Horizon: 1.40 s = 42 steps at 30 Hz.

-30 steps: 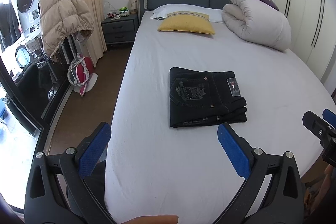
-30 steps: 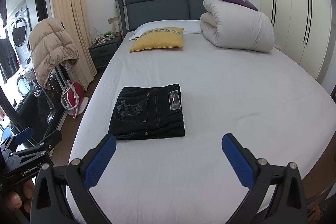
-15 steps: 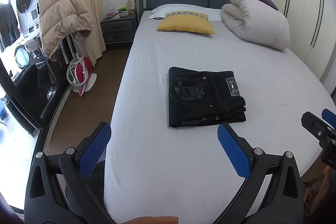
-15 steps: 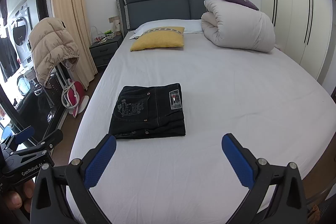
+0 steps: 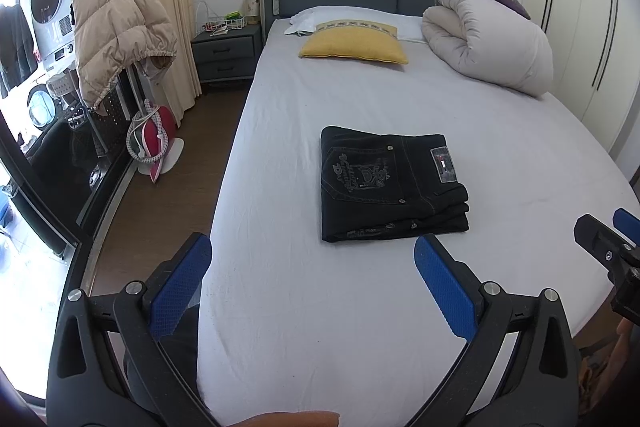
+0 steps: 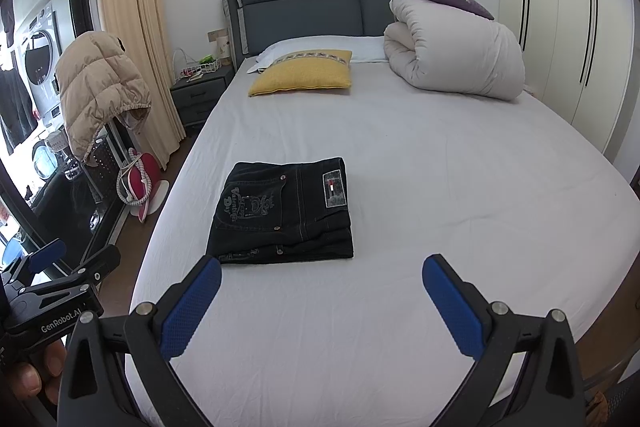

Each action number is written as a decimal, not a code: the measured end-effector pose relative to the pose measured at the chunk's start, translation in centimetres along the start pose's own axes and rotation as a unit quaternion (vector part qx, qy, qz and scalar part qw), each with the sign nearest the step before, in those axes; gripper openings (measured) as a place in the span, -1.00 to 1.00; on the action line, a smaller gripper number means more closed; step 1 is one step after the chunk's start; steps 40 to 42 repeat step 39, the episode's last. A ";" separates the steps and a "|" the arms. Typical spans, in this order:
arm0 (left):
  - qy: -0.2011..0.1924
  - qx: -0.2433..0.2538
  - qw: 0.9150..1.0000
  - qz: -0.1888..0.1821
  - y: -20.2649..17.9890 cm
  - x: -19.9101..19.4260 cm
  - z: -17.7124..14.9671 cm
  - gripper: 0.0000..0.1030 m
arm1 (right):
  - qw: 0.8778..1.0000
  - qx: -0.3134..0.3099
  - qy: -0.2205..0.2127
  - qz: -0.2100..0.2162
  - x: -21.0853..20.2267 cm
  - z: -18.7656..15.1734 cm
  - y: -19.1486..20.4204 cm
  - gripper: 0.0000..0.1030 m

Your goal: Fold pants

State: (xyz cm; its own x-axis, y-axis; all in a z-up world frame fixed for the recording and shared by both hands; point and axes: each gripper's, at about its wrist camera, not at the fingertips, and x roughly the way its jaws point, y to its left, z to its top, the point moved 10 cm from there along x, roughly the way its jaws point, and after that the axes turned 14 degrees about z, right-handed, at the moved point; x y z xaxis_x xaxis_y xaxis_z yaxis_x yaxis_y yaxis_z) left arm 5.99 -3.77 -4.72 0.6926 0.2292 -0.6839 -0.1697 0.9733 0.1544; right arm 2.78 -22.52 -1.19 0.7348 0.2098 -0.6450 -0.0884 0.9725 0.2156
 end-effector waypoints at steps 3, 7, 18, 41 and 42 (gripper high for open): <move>0.000 0.000 1.000 -0.002 -0.2 0.1 -0.1 1.00 | 1.000 0.000 0.000 0.000 0.0 0.0 0.0 1.00; 0.001 0.000 1.000 -0.003 -0.3 0.2 -0.2 1.00 | 1.000 -0.001 0.002 0.001 0.0 -0.1 0.0 1.00; 0.004 -0.003 1.000 -0.007 -0.4 0.3 -0.5 1.00 | 1.000 -0.002 0.005 0.003 0.0 -0.2 -0.2 1.00; 0.003 -0.002 1.000 -0.006 -0.3 0.4 -0.3 1.00 | 1.000 0.001 0.012 0.006 0.0 -1.0 -0.8 1.00; 0.003 -0.002 1.000 -0.006 -0.3 0.4 -0.3 1.00 | 1.000 0.001 0.012 0.006 0.0 -1.0 -0.8 1.00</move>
